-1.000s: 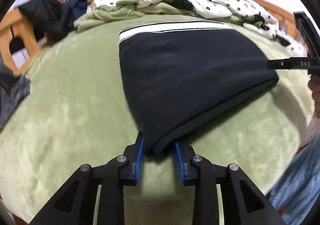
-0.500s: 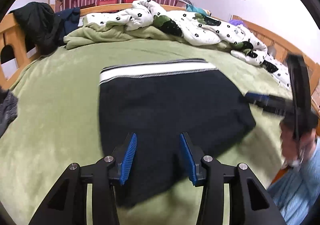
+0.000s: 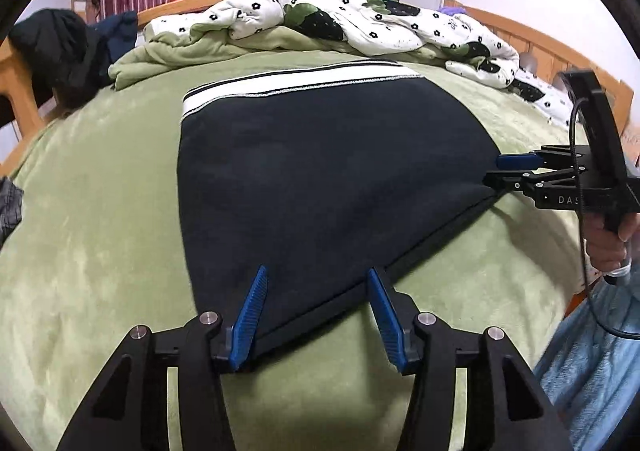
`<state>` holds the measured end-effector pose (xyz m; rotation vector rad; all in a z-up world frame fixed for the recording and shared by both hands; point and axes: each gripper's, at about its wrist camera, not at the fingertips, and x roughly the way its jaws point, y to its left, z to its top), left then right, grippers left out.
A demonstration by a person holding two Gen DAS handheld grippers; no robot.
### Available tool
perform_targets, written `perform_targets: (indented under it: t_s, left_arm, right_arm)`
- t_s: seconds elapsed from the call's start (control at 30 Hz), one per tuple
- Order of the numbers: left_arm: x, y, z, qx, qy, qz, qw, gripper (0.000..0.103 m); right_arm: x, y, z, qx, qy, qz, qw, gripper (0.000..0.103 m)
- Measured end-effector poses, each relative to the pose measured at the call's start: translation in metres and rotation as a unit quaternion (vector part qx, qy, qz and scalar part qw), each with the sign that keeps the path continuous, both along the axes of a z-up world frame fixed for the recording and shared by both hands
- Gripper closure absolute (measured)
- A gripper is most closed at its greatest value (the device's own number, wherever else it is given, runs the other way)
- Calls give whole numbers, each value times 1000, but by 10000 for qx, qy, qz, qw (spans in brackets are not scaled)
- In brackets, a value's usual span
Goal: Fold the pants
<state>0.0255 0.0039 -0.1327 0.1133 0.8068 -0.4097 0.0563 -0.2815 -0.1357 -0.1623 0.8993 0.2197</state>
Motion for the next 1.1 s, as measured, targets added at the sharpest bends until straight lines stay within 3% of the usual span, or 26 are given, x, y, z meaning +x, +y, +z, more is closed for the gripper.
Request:
perform_targets:
  t_s: [0.07,0.13,0.27,0.4,0.5,0.67,0.77,0.97,1.1]
  left_arm:
    - [-1,9,10,-331,6,-50,9994,53]
    - [1,14,22,-569,-103,-28,9983,52]
    - [30,5,37,-500,-220,32,9985,52]
    - [86,-8,40,-207,-155,368,9990,52]
    - [127,-17,37,-48,-94,447,9989,52]
    - [186,-35,26,379,-193,711,9966,52]
    - [210,-34,11,693,-89,1031,9922,52]
    - [216,-22,5,467,83,1081,9930,39]
    - [214,-19,4,360,112,1081,9934,38]
  right_arm:
    - [-3,1,14,110,-139,106,9998,62]
    - [-8,0,37,456,-580,204,9971,63]
    - [4,13,68,747,-1194,203,9898,62]
    - [40,31,72,332,-1451,7,9889,62]
    - [84,32,66,110,-1322,-136,9911,62]
    - [141,13,50,292,-994,-527,9932,62]
    - [172,9,26,171,-556,-640,9962,63]
    - [186,17,17,-199,-505,-646,9964,63]
    - [188,16,16,-147,-481,-658,9966,63]
